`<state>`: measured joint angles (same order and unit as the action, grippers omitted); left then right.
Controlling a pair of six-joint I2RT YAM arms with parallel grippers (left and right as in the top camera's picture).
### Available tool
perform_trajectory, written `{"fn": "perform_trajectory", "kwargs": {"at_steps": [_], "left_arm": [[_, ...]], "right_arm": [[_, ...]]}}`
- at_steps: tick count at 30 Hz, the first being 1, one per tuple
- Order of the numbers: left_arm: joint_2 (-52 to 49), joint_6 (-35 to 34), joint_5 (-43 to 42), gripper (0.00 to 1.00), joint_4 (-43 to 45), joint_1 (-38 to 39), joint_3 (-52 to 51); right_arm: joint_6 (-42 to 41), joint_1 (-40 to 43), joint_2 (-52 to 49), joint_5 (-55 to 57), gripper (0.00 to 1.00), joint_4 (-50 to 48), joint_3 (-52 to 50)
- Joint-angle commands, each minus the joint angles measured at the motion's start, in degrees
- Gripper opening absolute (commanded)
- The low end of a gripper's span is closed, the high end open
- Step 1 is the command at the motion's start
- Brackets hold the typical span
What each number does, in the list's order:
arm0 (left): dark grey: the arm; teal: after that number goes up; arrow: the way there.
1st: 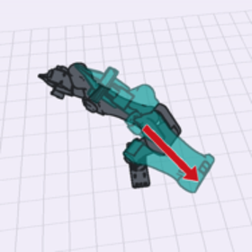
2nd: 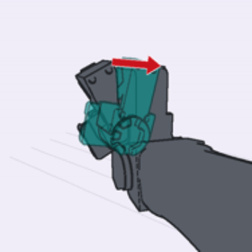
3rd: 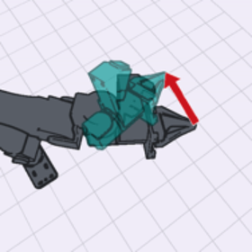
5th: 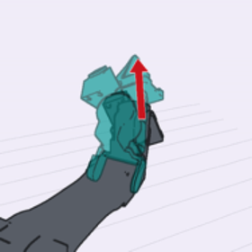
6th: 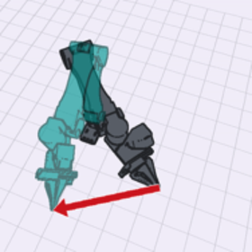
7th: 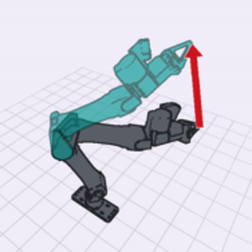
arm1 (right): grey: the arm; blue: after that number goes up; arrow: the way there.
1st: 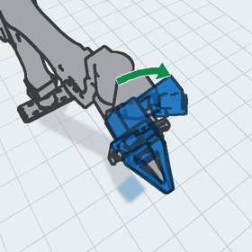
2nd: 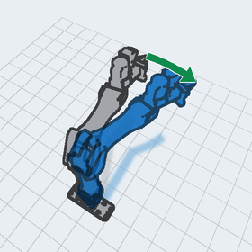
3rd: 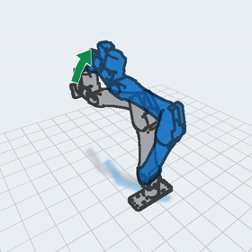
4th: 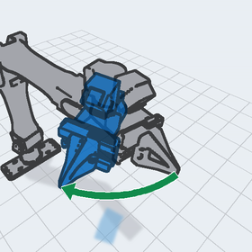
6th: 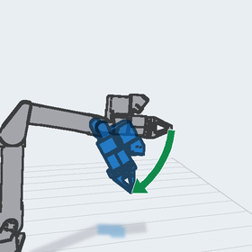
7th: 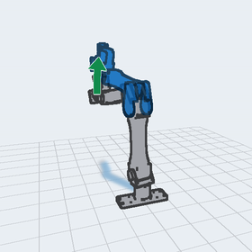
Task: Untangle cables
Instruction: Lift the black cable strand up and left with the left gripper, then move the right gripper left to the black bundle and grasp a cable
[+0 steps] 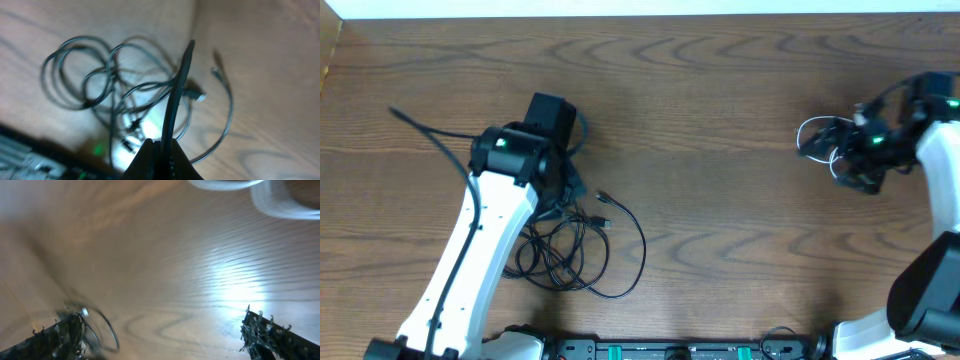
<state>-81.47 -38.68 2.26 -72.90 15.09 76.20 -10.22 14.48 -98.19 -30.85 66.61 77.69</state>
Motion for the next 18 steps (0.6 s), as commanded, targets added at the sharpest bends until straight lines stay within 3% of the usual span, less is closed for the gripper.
{"fn": "perform_trajectory", "kwargs": {"at_steps": [1, 6, 12, 18], "left_arm": [[-1.18, 4.26, -2.34, 0.08, 4.74, -0.26, -0.13], [-0.72, 8.48, -5.99, 0.08, 12.33, -0.31, -0.11], [1.03, 8.66, 7.76, 0.08, 19.98, -0.31, -0.11], [5.79, 8.66, 4.33, 0.08, 25.24, -0.31, -0.09]], "right_arm": [[5.20, -6.34, -0.20, -3.89, 0.99, -0.66, -3.28], [5.14, -16.00, -0.20, -4.52, 0.99, -5.90, -7.61], [5.14, -27.93, -0.22, -9.84, 0.99, -11.23, -8.81], [1.49, -38.91, -0.22, -10.08, 0.99, -19.54, -8.81]]}}
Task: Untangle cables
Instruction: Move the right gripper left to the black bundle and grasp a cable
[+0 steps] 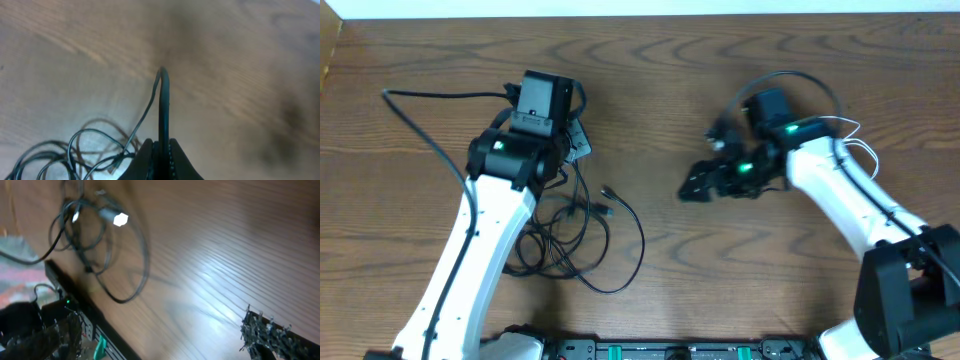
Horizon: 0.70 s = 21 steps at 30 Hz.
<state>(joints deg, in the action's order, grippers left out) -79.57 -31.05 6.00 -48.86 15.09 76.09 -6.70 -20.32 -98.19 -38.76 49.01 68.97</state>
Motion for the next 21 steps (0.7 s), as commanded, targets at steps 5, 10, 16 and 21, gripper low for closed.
{"fn": "perform_trajectory", "kwargs": {"at_steps": [5, 10, 16, 21], "left_arm": [[10.78, 1.03, -3.69, 0.08, 3.06, -0.31, 0.04], [19.63, 1.03, -3.87, 0.08, 5.14, -0.31, 0.04], [29.16, 1.01, -3.87, 0.08, 8.66, -0.31, 0.04], [33.86, 0.76, -3.89, 0.08, 6.36, -0.31, 0.04]], "right_arm": [[-3.61, -10.43, -0.20, -1.92, 0.97, -9.33, -0.09], [-3.61, -14.45, -0.22, -0.81, 0.95, -13.35, -0.09], [-12.24, -17.81, -0.22, 3.30, 0.96, -17.77, -0.09], [-18.34, -19.74, -0.28, 4.66, 0.95, -22.34, -0.09]]}}
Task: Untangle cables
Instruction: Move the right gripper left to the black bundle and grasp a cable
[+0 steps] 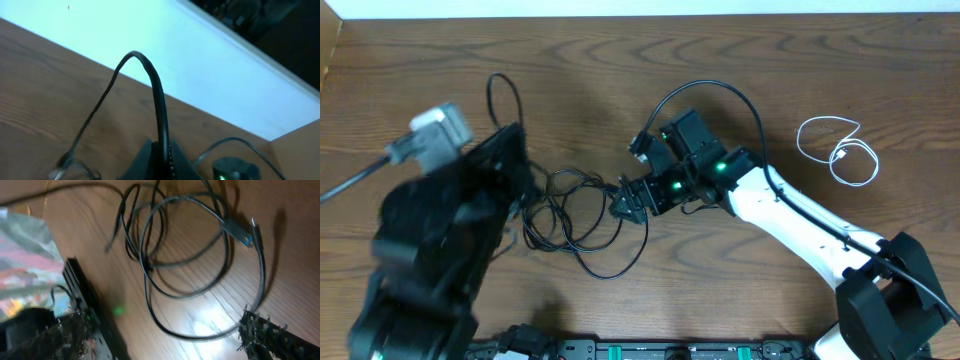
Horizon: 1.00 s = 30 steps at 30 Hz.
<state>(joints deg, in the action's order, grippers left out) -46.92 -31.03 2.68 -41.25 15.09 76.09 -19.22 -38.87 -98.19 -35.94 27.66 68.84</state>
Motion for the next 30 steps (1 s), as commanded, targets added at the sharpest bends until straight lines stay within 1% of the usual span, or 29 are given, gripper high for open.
{"fn": "perform_trajectory", "kwargs": {"at_steps": [1, 6, 7, 9, 11, 14, 16, 18, 19, 21, 22, 30], "left_arm": [[1.73, 0.74, -0.57, 0.08, -2.67, -0.31, 0.04], [2.01, 0.79, -0.44, 0.08, -10.67, -0.31, 0.04], [1.73, 0.79, 0.09, 0.08, -12.55, -0.31, 0.04], [1.16, 0.76, 2.38, 0.08, -15.56, -0.31, 0.04], [0.46, 0.07, 6.14, 0.08, -18.67, -0.31, 0.04], [-0.92, -6.01, 15.21, 0.08, -24.35, -0.31, 0.02], [-2.29, -10.64, 21.97, 0.08, -28.37, -0.31, 0.02], [-3.65, -13.68, 26.01, 0.08, -31.36, -0.31, 0.02], [-4.50, -15.10, 27.36, 0.08, -32.79, -0.31, 0.02], [-6.32, -16.11, 28.04, 0.08, -34.60, -0.31, 0.02], [-7.37, -16.11, 28.04, 0.08, -35.19, -0.31, 0.02], [-17.55, -16.04, 28.02, 0.08, -38.49, -0.31, 0.02]], "right_arm": [[-6.67, -1.79, -0.28, 2.78, 0.95, -1.25, 0.04], [-6.95, -5.51, -0.39, 7.23, 0.94, -1.27, 0.02], [-7.04, -6.40, -0.39, 8.98, 0.93, -1.27, 0.02], [-8.74, -8.20, -0.39, 13.84, 0.91, -1.27, 0.02], [-9.86, -9.57, -0.39, 17.73, 0.88, -1.31, -0.07], [-11.43, -11.80, -0.39, 23.52, 0.79, -1.31, -0.31], [-12.07, -13.27, -0.48, 27.69, 0.75, -1.33, -0.35], [-12.07, -14.67, -0.68, 31.54, 0.69, -1.68, -0.35], [-12.04, -15.34, -0.90, 33.40, 0.64, -1.92, -0.35], [-12.07, -16.83, -1.86, 36.72, 0.55, -3.08, -0.35], [-12.07, -17.44, -2.47, 37.42, 0.52, -3.89, -0.35], [-12.04, -19.56, -9.77, 38.14, 0.47, -9.46, -0.35]]}}
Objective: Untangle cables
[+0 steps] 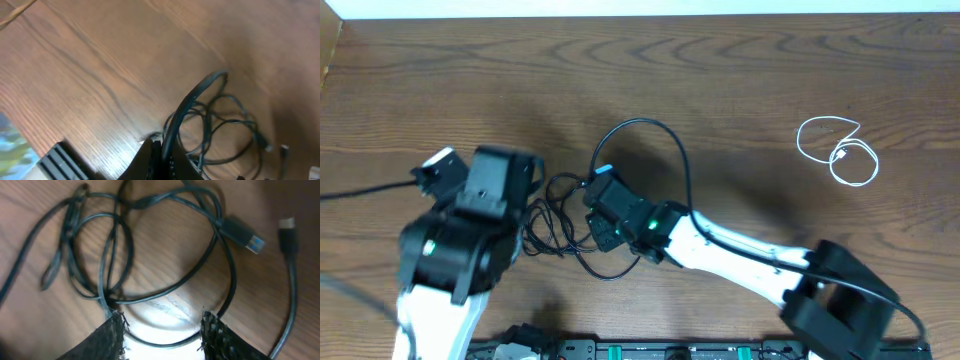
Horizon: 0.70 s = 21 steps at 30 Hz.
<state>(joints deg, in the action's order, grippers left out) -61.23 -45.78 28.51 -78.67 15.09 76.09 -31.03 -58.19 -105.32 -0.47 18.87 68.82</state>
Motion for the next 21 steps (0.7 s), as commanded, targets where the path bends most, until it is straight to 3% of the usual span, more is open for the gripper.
{"fn": "perform_trajectory", "kwargs": {"at_steps": [1, 7, 14, 21], "left_arm": [[-4.74, -1.29, 2.19, 0.08, -1.46, -0.31, 0.02], [-12.44, -1.29, 1.51, 0.08, -2.21, -0.31, -0.02], [-19.52, -1.29, -0.81, 0.08, -1.81, -0.31, -0.02], [-23.41, -1.25, -3.06, 0.08, -1.07, -0.31, -0.02]], "right_arm": [[-0.24, -0.17, -3.52, 3.34, 0.46, -0.90, -0.33], [-0.24, 0.72, -8.20, 6.14, 0.36, -1.09, -0.33], [-0.98, 4.50, -10.67, 8.35, 0.01, 2.10, -0.33], [-4.33, 12.15, -10.67, 10.03, 0.01, 10.62, -0.33]]}}
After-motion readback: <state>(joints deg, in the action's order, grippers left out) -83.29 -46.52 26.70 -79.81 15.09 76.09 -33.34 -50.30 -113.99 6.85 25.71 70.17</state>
